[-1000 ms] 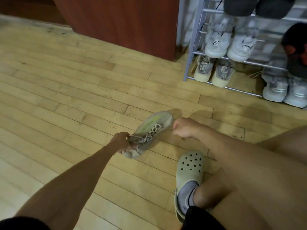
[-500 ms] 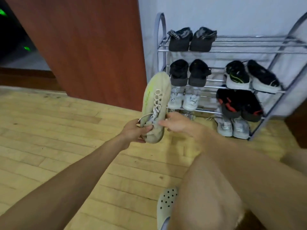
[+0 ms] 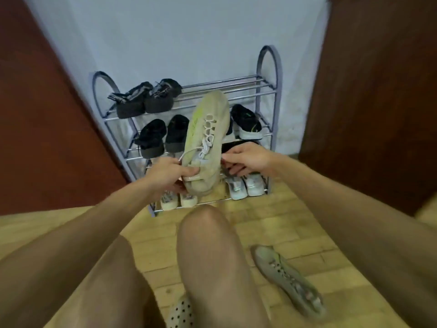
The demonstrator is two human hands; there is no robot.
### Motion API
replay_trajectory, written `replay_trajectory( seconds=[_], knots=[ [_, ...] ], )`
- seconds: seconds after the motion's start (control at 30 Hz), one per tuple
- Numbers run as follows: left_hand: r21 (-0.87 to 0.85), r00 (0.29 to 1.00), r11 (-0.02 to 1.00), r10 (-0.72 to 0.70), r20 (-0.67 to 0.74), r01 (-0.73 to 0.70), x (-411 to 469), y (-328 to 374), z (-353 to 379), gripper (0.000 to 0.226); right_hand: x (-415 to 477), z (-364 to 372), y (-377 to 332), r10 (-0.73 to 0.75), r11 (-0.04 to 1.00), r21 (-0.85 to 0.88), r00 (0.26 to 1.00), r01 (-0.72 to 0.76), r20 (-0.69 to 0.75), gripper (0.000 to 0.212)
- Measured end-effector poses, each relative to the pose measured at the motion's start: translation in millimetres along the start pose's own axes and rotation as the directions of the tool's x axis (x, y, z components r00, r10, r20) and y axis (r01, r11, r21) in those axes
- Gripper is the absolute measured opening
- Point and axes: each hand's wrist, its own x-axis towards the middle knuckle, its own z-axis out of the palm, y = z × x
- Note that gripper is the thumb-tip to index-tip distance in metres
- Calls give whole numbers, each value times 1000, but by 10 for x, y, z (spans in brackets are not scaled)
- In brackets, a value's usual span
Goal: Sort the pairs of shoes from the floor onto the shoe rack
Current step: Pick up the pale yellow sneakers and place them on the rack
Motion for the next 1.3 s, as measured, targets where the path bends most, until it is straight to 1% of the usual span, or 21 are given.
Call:
replay_trajectory(
  seconds=[0.07, 0.13, 0.17, 0.27, 0.37, 0.47, 0.53, 0.57, 0.63, 0.67, 0.7, 0.73, 0.77, 0.8, 0.83, 0.87, 0.93, 1.03, 1.13, 1.23, 1.3],
  knots=[
    [22, 998, 999, -26, 65, 25, 131, 54, 353, 25, -88, -286, 396, 91, 996, 8, 993, -91, -69, 27],
    [40, 988, 997, -70, 139, 65, 260, 66, 755, 25, -178, -504, 864, 212, 977, 6, 968, -213, -131, 20],
    [47, 981, 995, -94, 168, 87, 317, 60, 956, 26, -220, -590, 1100, 272, 962, 7, 951, -274, -150, 21],
    [66, 955, 988, -155, 255, 143, 479, -2, 1538, 27, -377, -744, 1738, 424, 905, 40, 891, -424, -163, 34],
    [83, 914, 970, -245, 324, 230, 599, -195, 2009, 30, -543, -701, 2349, 534, 845, 76, 832, -529, -150, 36],
    [117, 862, 939, -343, 373, 323, 619, -546, 2353, 29, -700, -474, 2926, 644, 765, 112, 752, -634, -140, 34],
    [134, 839, 915, -402, 367, 380, 585, -818, 2494, 33, -804, -259, 3210, 712, 701, 39, 696, -712, -95, 42],
    [138, 833, 906, -422, 358, 400, 568, -937, 2540, 36, -860, -139, 3333, 731, 678, -26, 677, -735, -85, 48],
    [166, 825, 895, -447, 346, 415, 555, -1118, 2597, 39, -966, 136, 3553, 758, 642, -90, 648, -761, -73, 62],
    [185, 821, 890, -455, 343, 416, 542, -1176, 2603, 39, -1023, 296, 3665, 772, 626, -107, 633, -772, -50, 67],
    [204, 822, 887, -460, 336, 413, 540, -1227, 2600, 39, -1062, 465, 3770, 778, 617, -163, 628, -770, -27, 70],
    [221, 828, 887, -459, 322, 405, 544, -1274, 2593, 39, -1097, 619, 3845, 775, 609, -245, 631, -755, -19, 71],
    [241, 837, 886, -456, 302, 396, 547, -1315, 2583, 40, -1126, 747, 3909, 756, 608, -333, 654, -721, -35, 73],
    [257, 845, 885, -454, 283, 389, 540, -1347, 2570, 41, -1140, 843, 3943, 736, 605, -380, 673, -700, -67, 74],
    [268, 851, 883, -453, 267, 386, 527, -1371, 2562, 42, -1142, 901, 3958, 725, 601, -390, 681, -698, -102, 75],
    [271, 856, 883, -450, 254, 383, 513, -1388, 2556, 42, -1126, 925, 3962, 718, 597, -388, 684, -702, -134, 76],
    [262, 862, 886, -445, 243, 383, 488, -1386, 2560, 44, -1068, 896, 3940, 734, 575, -403, 666, -712, -131, 77],
    [232, 863, 892, -440, 248, 388, 479, -1345, 2581, 45, -1015, 802, 3876, 786, 572, -354, 618, -740, -21, 78],
    [187, 870, 903, -425, 250, 388, 466, -1279, 2600, 48, -1010, 718, 3778, 807, 578, -283, 587, -765, 61, 63],
    [145, 885, 913, -406, 226, 382, 411, -1195, 2603, 51, -988, 564, 3620, 786, 611, -258, 612, -748, 85, 56],
    [117, 896, 917, -397, 200, 380, 373, -1139, 2591, 52, -1005, 410, 3480, 767, 639, -180, 637, -748, 73, 53]
  ],
)
